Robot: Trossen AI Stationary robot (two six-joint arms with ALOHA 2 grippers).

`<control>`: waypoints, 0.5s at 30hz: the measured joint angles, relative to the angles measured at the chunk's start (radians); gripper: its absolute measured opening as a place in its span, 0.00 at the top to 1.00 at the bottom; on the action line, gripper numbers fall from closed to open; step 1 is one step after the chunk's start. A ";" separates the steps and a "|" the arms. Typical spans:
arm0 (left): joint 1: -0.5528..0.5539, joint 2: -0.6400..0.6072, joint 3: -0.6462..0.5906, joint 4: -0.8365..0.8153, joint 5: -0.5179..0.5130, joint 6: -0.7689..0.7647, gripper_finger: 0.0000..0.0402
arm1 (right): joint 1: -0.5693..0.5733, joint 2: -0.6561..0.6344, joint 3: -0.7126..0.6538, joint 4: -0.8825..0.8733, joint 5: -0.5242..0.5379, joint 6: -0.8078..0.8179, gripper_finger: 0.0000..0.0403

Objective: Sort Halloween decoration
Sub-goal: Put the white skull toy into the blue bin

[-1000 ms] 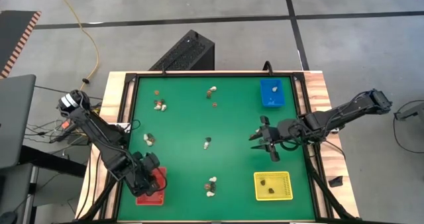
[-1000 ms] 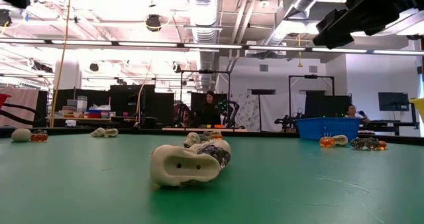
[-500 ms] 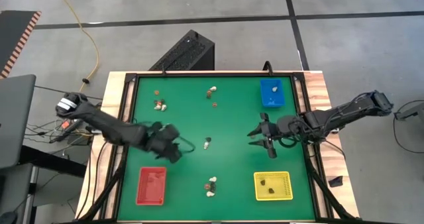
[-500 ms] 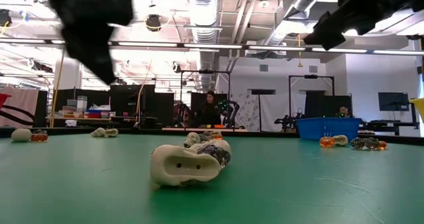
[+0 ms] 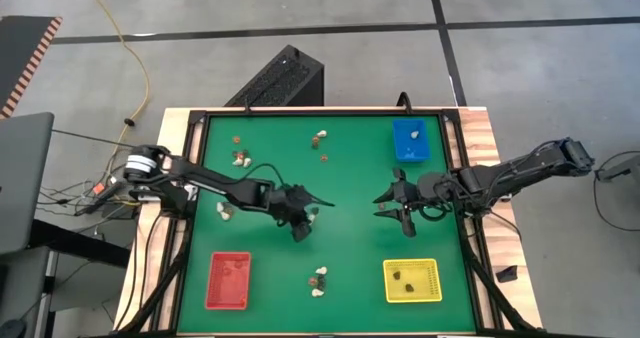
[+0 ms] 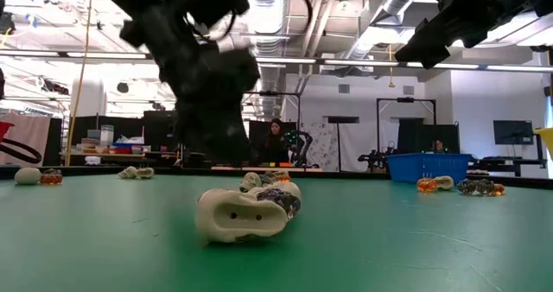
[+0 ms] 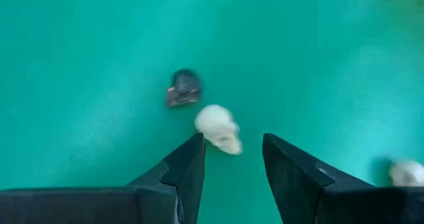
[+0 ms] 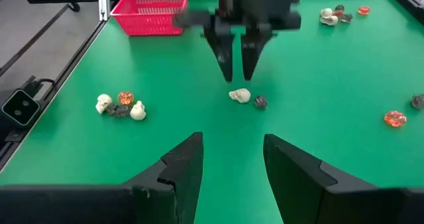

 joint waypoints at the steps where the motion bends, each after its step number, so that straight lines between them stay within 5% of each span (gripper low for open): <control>1: 0.000 0.018 0.000 0.012 -0.014 -0.016 0.65 | -0.002 0.000 0.000 -0.001 0.000 -0.002 0.53; 15: -0.024 0.075 0.000 0.096 -0.079 -0.051 0.65 | -0.001 0.000 0.000 -0.003 0.000 -0.021 0.53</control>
